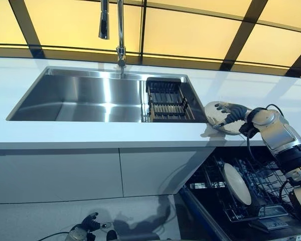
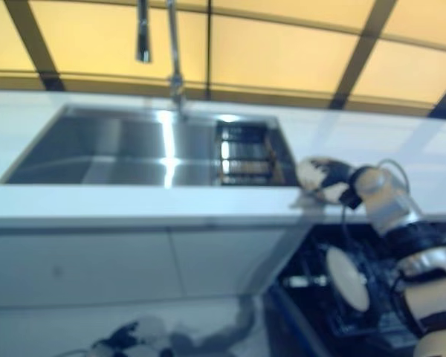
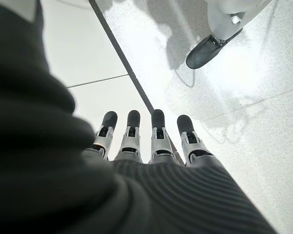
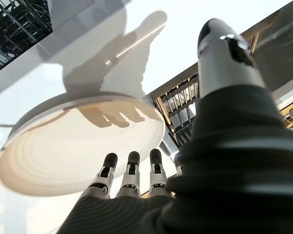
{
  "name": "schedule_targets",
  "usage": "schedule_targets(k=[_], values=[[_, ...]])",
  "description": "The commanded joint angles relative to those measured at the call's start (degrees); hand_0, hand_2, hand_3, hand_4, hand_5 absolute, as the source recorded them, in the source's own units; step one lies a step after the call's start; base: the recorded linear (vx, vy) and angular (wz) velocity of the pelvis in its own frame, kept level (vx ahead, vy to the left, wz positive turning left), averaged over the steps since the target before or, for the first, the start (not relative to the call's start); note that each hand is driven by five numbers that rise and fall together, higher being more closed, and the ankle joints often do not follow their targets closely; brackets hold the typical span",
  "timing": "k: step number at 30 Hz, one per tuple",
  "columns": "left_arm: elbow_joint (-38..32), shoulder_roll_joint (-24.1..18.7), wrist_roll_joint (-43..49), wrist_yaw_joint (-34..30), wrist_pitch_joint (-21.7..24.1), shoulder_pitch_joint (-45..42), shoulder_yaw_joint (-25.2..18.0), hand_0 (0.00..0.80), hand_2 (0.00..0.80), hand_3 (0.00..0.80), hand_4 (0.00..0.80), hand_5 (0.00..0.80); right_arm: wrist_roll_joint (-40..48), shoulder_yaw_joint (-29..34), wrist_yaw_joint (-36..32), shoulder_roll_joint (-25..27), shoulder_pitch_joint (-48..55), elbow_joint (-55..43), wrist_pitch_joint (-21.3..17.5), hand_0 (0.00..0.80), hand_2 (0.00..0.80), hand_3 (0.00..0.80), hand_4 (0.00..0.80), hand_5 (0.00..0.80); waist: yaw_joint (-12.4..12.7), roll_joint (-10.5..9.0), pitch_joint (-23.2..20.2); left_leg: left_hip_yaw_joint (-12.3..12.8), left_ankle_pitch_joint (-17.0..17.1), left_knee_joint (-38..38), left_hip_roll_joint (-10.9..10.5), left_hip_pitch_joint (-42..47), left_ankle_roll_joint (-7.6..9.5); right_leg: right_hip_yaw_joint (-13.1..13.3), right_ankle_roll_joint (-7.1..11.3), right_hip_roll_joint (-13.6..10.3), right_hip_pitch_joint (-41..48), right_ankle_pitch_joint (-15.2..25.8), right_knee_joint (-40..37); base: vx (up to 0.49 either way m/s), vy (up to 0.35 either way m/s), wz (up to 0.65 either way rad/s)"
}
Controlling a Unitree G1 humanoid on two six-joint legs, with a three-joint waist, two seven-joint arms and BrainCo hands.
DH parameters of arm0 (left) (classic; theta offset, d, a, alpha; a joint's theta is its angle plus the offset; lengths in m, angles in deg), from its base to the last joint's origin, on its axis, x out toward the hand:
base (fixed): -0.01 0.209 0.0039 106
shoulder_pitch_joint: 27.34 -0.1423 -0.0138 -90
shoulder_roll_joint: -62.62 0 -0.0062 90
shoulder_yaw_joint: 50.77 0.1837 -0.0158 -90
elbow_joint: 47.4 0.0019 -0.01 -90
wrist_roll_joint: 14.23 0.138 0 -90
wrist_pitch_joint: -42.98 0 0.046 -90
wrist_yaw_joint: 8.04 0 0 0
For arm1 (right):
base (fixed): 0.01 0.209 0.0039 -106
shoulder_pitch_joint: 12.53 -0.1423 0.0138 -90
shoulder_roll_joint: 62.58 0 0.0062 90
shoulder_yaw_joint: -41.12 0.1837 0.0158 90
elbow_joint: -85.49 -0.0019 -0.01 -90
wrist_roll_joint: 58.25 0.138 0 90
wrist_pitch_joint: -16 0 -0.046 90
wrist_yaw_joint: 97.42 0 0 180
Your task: Take plates into dishwasher
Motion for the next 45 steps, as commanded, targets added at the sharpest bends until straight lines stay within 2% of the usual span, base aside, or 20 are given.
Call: schedule_targets(k=[1,18,45], values=[[2.2,-0.9,2.4,0.6,1.0,3.7,0.2,0.000,0.000,0.000,0.000,0.000,-1.3,1.5,1.7,0.5,-2.8,3.7,2.1,0.000,0.000,0.000,0.000,0.000,1.4,-0.17,1.4,1.5,-7.3,0.2,-2.6,5.2,1.70,1.5,1.78,-0.6,-1.6,-1.2,2.9,0.000,0.000,0.00],[2.2,-1.2,2.5,0.1,1.3,3.8,0.3,0.000,0.000,0.000,0.000,0.000,-1.7,1.8,1.8,-0.3,-2.7,6.5,4.4,0.000,0.000,0.000,0.000,0.000,1.6,-0.12,1.9,1.1,-7.1,0.2,-2.5,5.0,1.72,1.7,1.59,-0.6,-1.7,-1.6,3.3,0.000,0.000,0.00],[0.8,-0.8,2.6,-0.1,0.8,3.5,0.6,0.000,0.000,0.000,0.000,0.000,-11.2,1.4,2.8,-2.1,-0.5,3.5,3.1,0.000,0.000,0.000,0.000,0.000,1.7,0.40,3.0,0.8,-7.1,0.6,-2.0,4.6,1.76,1.9,1.06,-0.5,-1.9,-2.6,4.1,0.004,-0.001,0.00]])
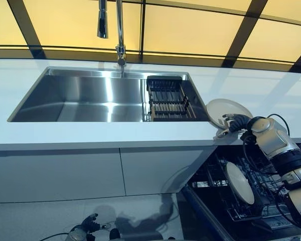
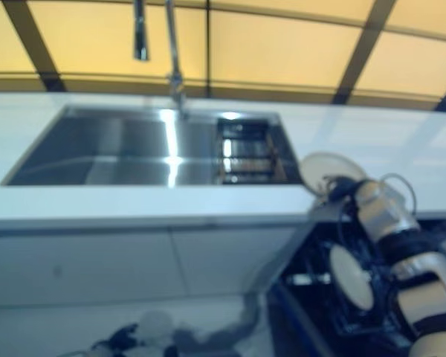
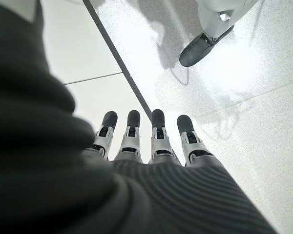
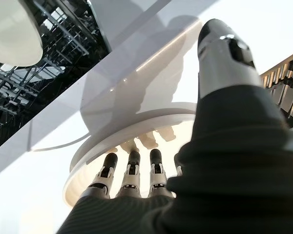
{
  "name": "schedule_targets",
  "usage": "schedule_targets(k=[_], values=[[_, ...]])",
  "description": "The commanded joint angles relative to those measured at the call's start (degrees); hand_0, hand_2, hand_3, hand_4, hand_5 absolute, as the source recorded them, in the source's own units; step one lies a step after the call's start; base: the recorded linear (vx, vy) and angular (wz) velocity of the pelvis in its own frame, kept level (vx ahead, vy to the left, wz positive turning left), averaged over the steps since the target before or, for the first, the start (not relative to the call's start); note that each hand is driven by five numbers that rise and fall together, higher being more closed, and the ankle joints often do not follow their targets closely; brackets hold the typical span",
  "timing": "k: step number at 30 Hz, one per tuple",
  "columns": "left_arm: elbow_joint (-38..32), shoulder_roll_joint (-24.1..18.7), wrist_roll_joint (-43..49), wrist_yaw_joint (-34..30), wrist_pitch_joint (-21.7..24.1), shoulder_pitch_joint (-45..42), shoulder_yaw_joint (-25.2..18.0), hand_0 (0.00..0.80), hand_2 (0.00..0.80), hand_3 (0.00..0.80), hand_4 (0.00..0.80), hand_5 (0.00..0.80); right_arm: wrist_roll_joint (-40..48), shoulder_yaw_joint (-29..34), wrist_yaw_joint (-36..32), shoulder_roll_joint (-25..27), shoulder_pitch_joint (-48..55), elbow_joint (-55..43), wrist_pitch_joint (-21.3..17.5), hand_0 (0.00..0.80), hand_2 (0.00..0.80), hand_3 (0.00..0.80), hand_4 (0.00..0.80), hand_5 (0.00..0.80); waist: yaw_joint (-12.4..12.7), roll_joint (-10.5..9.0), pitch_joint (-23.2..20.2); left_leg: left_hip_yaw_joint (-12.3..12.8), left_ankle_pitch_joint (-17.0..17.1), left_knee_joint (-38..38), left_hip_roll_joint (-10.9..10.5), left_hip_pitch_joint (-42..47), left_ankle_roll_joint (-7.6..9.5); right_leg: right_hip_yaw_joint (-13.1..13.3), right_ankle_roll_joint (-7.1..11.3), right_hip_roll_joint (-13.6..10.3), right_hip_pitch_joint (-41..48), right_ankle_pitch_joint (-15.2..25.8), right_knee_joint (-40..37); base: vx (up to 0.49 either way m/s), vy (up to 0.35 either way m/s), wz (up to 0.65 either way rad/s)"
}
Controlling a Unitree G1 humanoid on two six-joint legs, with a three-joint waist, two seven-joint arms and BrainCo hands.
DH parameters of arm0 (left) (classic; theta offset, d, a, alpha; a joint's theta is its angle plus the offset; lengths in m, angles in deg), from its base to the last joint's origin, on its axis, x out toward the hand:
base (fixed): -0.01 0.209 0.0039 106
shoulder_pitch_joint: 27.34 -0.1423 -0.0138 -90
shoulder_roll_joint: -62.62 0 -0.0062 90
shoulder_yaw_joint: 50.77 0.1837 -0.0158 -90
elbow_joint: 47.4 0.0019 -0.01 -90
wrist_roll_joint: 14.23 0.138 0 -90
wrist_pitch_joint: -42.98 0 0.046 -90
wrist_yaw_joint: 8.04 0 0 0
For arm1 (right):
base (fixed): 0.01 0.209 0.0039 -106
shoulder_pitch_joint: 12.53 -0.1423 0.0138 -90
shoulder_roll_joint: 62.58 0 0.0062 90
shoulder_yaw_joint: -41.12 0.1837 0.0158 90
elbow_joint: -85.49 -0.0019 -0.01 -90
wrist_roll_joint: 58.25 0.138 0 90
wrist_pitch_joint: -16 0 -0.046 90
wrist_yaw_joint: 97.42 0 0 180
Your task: Take plates into dishwasher
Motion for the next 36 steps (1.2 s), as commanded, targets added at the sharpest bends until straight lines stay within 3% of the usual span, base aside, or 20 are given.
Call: schedule_targets(k=[1,6,9,11,14,17,22,25,26,29,36], values=[[0.2,-0.8,2.6,0.0,0.6,3.7,0.6,0.000,0.000,0.000,0.000,0.000,-3.9,1.2,1.8,0.2,-2.2,-1.2,-1.0,0.000,0.000,0.000,0.000,0.000,1.7,-1.03,2.7,0.9,-7.0,0.7,-2.3,4.9,1.80,1.9,1.05,-0.5,-1.6,-2.6,4.2,0.000,0.000,0.00],[0.1,-0.7,2.6,0.0,0.8,4.0,0.8,0.000,0.000,0.000,0.000,0.000,-5.8,1.2,2.1,0.0,-1.8,-2.3,-0.9,0.000,0.000,0.000,0.000,0.000,1.6,-0.96,3.1,0.7,-7.0,0.8,-2.3,4.6,1.82,2.2,0.93,-0.4,-1.7,-2.7,4.3,0.000,0.000,0.00],[-0.3,-0.6,2.5,0.0,0.6,4.2,0.8,0.000,0.000,0.000,0.000,0.000,-6.6,1.2,2.3,-0.2,-1.5,-3.0,-0.9,0.351,0.351,0.351,0.351,0.351,1.5,-0.94,3.3,0.7,-7.0,0.8,-2.2,4.5,1.79,2.2,0.91,-0.4,-1.8,-2.8,4.4,0.000,0.000,0.00],[-0.4,-0.4,2.7,0.1,0.6,4.0,0.7,0.000,0.000,0.000,0.000,0.000,-7.3,1.3,2.6,-0.5,-1.3,-3.7,-0.9,0.445,0.445,0.445,0.445,0.445,1.5,-0.93,3.4,0.6,-7.0,0.8,-2.1,4.5,1.79,2.3,0.85,-0.3,-1.8,-2.8,4.3,0.000,0.000,0.00],[-0.5,-0.4,2.7,0.0,0.7,4.0,0.7,0.000,0.000,0.000,0.000,0.000,-8.3,1.4,3.1,-0.6,-1.0,-4.5,-1.5,0.524,0.524,0.524,0.524,0.524,1.5,-0.83,3.5,0.6,-6.9,0.8,-2.1,4.4,1.75,2.3,0.87,-0.4,-1.8,-2.8,4.3,0.000,0.000,0.00],[-0.3,-0.3,2.8,0.0,0.6,4.1,0.6,0.000,0.000,0.000,0.000,0.000,-8.5,1.6,3.5,-0.9,-0.6,-5.6,-1.5,0.543,0.543,0.543,0.543,0.543,1.4,-0.82,3.5,0.5,-6.9,0.8,-2.1,4.4,1.73,2.4,0.88,-0.3,-1.8,-2.8,4.3,0.000,0.000,0.00],[-0.3,-0.1,2.8,0.2,0.5,4.1,0.5,0.000,0.000,0.000,0.000,0.000,-8.9,2.1,4.4,-1.5,0.0,-7.4,-1.9,0.646,0.646,0.646,0.646,0.646,1.3,-0.74,3.5,0.4,-6.9,0.8,-2.1,4.3,1.75,2.5,0.88,-0.4,-1.9,-2.8,4.3,0.000,0.000,0.00],[-0.4,0.0,3.0,0.2,0.5,3.9,0.3,0.000,0.000,0.000,0.000,0.000,-9.4,2.4,5.0,-1.7,0.4,-8.3,-2.0,0.653,0.653,0.653,0.653,0.653,1.3,-0.72,3.5,0.5,-6.9,0.8,-2.2,4.2,1.76,2.5,0.89,-0.3,-1.9,-2.8,4.3,0.000,0.000,0.00],[-0.4,0.0,3.0,0.3,0.6,3.8,0.2,0.000,0.000,0.000,0.000,0.000,-9.8,2.5,5.0,-1.6,0.7,-8.5,-2.2,0.715,0.715,0.715,0.715,0.715,1.3,-0.73,3.4,0.5,-6.9,0.8,-2.1,4.2,1.74,2.5,0.92,-0.3,-2.0,-2.8,4.3,0.000,0.000,0.00],[-0.4,0.0,3.0,0.3,0.6,3.7,0.1,0.000,0.000,0.000,0.000,0.000,-10.0,2.8,6.0,-1.5,1.2,-9.0,-2.6,0.794,0.794,0.794,0.794,0.794,1.2,-0.72,3.4,0.5,-6.9,0.7,-2.1,4.3,1.77,2.5,0.93,-0.3,-1.9,-2.9,4.3,0.000,0.000,0.00],[-0.5,0.1,3.2,0.4,0.7,3.6,-0.1,0.000,0.000,0.000,0.000,0.000,-10.9,3.8,6.4,-1.3,2.1,-9.9,-2.3,0.800,0.800,0.800,0.800,0.800,1.1,-0.78,3.4,0.4,-7.0,0.8,-2.2,4.3,1.84,2.7,0.95,-0.3,-2.0,-2.9,4.4,0.000,0.000,0.00]])
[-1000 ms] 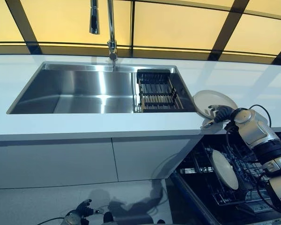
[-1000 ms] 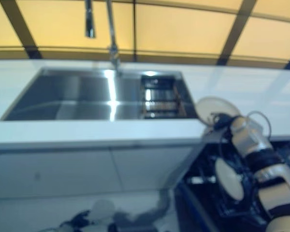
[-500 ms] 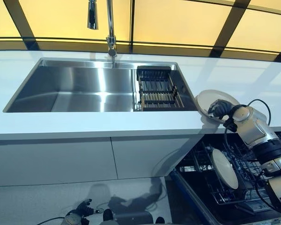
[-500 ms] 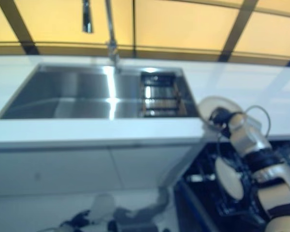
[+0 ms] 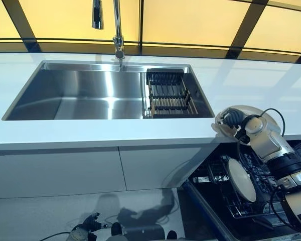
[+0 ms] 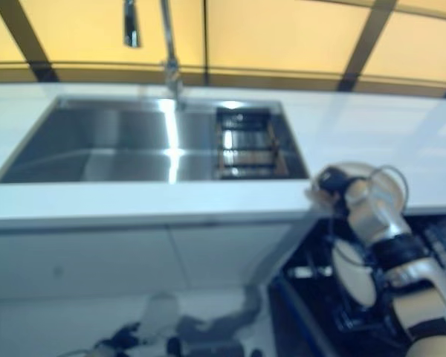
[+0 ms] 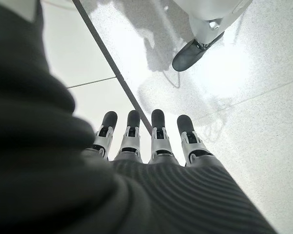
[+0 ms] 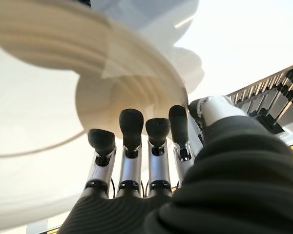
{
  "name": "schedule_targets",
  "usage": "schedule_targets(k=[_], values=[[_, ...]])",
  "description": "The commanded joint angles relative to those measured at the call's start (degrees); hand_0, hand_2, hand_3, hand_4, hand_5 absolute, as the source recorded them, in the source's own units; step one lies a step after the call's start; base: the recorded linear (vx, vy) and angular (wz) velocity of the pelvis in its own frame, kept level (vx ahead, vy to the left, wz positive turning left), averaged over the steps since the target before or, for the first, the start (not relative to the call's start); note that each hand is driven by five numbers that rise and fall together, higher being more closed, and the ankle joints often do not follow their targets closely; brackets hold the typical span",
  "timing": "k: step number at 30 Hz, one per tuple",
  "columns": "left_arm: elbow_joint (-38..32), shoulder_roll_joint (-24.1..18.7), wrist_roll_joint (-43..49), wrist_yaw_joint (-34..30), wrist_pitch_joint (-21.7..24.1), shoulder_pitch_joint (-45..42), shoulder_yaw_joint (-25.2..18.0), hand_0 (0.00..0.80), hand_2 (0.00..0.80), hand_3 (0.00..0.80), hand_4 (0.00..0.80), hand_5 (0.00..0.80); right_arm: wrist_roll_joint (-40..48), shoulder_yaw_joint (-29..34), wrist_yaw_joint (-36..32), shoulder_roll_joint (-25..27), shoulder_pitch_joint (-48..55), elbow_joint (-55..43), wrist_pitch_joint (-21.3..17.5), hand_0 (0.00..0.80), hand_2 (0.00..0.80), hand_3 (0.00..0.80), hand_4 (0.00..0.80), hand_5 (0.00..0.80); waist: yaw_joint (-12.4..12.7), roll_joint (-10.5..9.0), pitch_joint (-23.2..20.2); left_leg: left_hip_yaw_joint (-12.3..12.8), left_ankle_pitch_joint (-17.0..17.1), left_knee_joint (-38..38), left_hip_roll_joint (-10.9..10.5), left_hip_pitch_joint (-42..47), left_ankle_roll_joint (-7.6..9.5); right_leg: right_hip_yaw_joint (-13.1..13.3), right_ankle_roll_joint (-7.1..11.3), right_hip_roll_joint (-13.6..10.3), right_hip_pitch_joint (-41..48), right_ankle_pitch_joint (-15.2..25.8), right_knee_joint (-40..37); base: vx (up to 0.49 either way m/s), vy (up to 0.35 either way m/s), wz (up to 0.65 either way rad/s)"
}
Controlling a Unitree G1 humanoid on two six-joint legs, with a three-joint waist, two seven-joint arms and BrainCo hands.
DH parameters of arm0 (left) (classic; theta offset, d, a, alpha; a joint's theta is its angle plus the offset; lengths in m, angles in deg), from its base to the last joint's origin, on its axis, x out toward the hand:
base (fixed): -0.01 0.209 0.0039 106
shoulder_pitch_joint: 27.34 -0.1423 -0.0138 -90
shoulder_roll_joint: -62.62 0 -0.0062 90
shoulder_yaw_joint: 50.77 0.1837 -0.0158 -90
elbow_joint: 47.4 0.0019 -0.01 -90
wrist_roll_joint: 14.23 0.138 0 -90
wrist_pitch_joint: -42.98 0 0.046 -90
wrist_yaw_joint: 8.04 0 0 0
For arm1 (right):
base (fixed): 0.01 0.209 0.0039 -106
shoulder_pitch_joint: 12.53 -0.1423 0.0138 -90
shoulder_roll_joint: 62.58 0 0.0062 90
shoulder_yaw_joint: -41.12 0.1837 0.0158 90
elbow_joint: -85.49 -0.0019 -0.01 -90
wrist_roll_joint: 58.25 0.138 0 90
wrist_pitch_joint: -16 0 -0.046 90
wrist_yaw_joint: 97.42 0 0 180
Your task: Take plates into dishwasher
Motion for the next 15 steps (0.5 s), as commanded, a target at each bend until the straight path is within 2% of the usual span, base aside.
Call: schedule_targets(k=[1,8,10,12,14,15], values=[[-0.3,-0.4,3.1,0.4,0.7,3.3,-0.1,0.000,0.000,0.000,0.000,0.000,-3.1,1.4,1.3,0.7,-0.5,-2.1,-1.4,0.800,0.800,0.800,0.800,0.800,1.2,-1.15,0.8,0.7,-6.8,0.7,-2.1,4.5,2.13,2.7,1.06,-0.7,-1.9,-2.5,4.4,0.000,0.000,0.00],[-0.1,-0.4,3.3,0.4,0.8,3.1,-0.2,0.000,0.000,0.000,0.000,0.000,-3.7,1.5,1.2,0.9,-0.1,-1.4,-1.9,0.797,0.797,0.797,0.797,0.797,1.3,-1.20,0.6,0.6,-6.8,0.7,-2.1,4.5,2.12,2.7,1.07,-0.6,-1.9,-2.4,4.2,0.000,0.000,0.00],[-0.3,-0.5,3.3,0.4,0.7,3.2,-0.2,0.000,0.000,0.000,0.000,0.000,-3.8,1.5,1.4,1.0,-0.3,-1.3,-1.8,0.687,0.687,0.687,0.687,0.687,1.3,-1.21,0.7,0.6,-6.8,0.6,-2.2,4.5,2.14,2.7,1.07,-0.6,-1.8,-2.4,4.2,0.000,0.000,0.00],[-0.3,-0.6,3.3,0.3,0.7,3.1,-0.2,0.000,0.000,0.000,0.000,0.000,-3.8,1.4,1.3,1.2,-0.4,-1.2,-2.0,0.637,0.637,0.637,0.637,0.637,1.3,-1.20,0.7,0.6,-6.8,0.6,-2.2,4.6,2.13,2.6,1.09,-0.6,-1.8,-2.4,4.2,0.000,0.000,0.00],[-0.2,-0.6,3.4,0.3,0.8,3.0,-0.2,0.000,0.000,0.000,0.000,0.000,-3.9,1.5,1.3,1.5,-0.7,-1.1,-2.2,0.540,0.540,0.540,0.540,0.540,1.4,-1.22,0.7,0.6,-6.7,0.6,-2.2,4.6,2.13,2.6,1.06,-0.6,-1.8,-2.4,4.1,0.000,0.000,0.00],[-0.3,-0.6,3.3,0.3,0.8,3.0,-0.1,0.000,0.000,0.000,0.000,0.000,-4.0,1.4,1.1,1.6,-0.8,-1.1,-2.3,0.442,0.442,0.442,0.442,0.442,1.4,-1.22,0.6,0.6,-6.8,0.6,-2.2,4.6,2.12,2.6,1.07,-0.6,-1.8,-2.4,4.1,0.000,0.000,0.00]])
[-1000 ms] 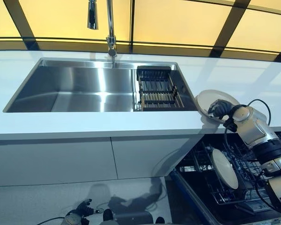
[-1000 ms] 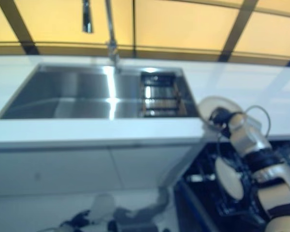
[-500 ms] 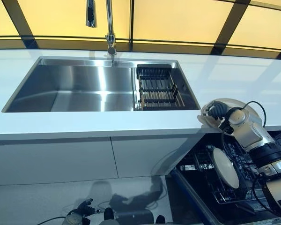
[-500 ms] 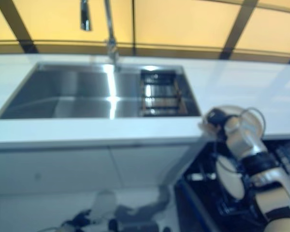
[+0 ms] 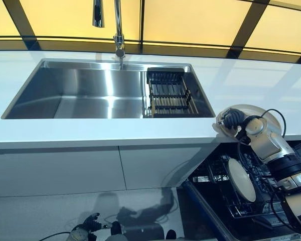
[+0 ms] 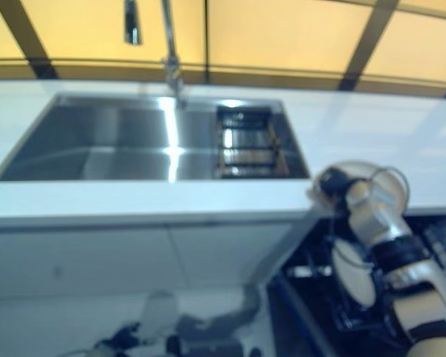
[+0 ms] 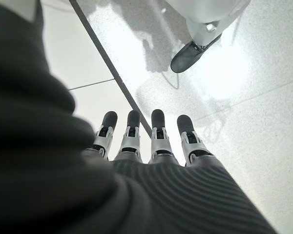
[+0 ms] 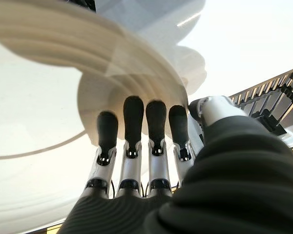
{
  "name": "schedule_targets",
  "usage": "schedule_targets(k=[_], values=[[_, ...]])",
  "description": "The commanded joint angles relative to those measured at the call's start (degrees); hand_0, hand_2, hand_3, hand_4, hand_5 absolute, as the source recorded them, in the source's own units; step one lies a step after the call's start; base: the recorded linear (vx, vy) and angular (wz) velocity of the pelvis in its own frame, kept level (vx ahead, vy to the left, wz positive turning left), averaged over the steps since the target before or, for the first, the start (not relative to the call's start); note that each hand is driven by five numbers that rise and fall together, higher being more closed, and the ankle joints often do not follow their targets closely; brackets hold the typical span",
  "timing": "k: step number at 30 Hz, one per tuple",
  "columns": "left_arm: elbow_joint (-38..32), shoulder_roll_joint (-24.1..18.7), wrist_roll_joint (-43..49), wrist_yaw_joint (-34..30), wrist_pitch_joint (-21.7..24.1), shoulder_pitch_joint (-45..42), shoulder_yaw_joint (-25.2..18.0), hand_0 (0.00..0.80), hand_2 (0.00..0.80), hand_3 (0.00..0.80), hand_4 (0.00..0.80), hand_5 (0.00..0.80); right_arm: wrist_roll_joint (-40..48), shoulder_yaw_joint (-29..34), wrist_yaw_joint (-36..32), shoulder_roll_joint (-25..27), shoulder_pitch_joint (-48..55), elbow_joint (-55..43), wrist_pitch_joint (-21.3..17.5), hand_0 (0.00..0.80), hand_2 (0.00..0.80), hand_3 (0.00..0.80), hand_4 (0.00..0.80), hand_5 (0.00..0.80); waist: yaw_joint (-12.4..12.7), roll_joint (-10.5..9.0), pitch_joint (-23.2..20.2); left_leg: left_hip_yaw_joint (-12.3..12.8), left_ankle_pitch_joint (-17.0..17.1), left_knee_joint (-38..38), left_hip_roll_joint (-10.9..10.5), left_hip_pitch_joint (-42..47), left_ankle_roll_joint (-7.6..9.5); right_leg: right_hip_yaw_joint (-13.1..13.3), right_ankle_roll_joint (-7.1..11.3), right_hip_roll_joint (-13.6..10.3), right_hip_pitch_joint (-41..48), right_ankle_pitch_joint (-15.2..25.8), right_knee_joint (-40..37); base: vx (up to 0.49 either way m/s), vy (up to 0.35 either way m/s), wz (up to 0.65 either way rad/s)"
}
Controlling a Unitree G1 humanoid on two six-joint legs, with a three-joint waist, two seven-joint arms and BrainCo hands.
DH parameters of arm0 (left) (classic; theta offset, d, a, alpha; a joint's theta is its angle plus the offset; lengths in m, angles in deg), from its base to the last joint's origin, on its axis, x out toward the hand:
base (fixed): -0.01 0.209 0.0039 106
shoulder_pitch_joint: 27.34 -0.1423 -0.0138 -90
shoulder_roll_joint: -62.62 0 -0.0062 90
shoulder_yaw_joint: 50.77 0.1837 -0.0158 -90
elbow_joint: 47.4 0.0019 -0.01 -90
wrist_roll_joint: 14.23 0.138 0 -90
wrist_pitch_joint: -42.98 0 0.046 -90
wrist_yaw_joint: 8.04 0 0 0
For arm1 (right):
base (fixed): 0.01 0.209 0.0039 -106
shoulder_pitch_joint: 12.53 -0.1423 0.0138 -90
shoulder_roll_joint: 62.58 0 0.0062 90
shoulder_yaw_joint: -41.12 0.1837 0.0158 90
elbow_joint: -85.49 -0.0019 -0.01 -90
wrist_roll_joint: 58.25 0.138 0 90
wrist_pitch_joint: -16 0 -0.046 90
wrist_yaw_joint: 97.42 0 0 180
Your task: Take plates into dishwasher
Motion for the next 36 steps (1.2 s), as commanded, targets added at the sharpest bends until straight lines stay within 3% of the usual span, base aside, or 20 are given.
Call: schedule_targets(k=[1,2,3,27,36], values=[[-0.2,-0.6,2.1,0.4,0.7,3.0,-0.1,0.000,0.000,0.000,0.000,0.000,-3.2,1.3,1.2,1.5,-1.4,-0.8,-2.0,0.320,0.320,0.320,0.320,0.320,1.4,-1.11,0.4,0.6,-6.8,0.6,-2.2,4.6,2.12,2.5,1.07,-0.6,-1.8,-2.4,4.1,0.000,0.000,0.00],[-0.3,-0.6,2.1,0.4,0.7,3.0,0.0,0.000,0.000,0.000,0.000,0.000,-3.5,1.2,1.3,1.6,-1.5,-0.8,-2.3,0.100,0.100,0.100,0.100,0.100,1.4,-1.12,0.5,0.6,-6.8,0.6,-2.2,4.6,2.13,2.5,1.07,-0.6,-1.8,-2.4,4.2,0.000,0.000,0.00],[-0.3,-0.6,2.0,0.4,0.8,2.9,0.0,0.000,0.000,0.000,0.000,0.000,-3.5,1.1,1.4,1.7,-1.6,-0.8,-2.3,0.000,0.000,0.000,0.000,0.000,1.4,-1.12,0.5,0.6,-6.8,0.6,-2.2,4.6,2.12,2.5,1.08,-0.6,-1.9,-2.4,4.2,0.000,0.000,0.00],[-0.5,-0.4,2.0,0.5,0.8,2.3,-0.1,0.000,0.000,0.000,0.000,0.000,-3.3,2.7,4.5,4.1,-1.7,-2.8,-3.1,0.000,0.000,0.000,0.000,0.000,1.2,-1.47,0.6,0.9,-6.8,0.7,-2.0,4.5,2.08,2.6,0.90,-0.2,-1.8,-2.3,3.8,0.000,0.000,0.00],[-0.4,-0.6,2.1,0.7,1.1,1.6,-0.6,0.000,0.000,0.000,0.000,0.000,-2.4,5.0,4.9,7.4,-0.9,-4.1,-2.8,0.000,0.000,0.000,0.000,0.000,0.8,-1.78,0.4,1.1,-6.9,0.6,-2.0,4.7,2.12,2.8,0.89,0.0,-1.8,-2.3,3.8,0.000,0.000,0.00]])
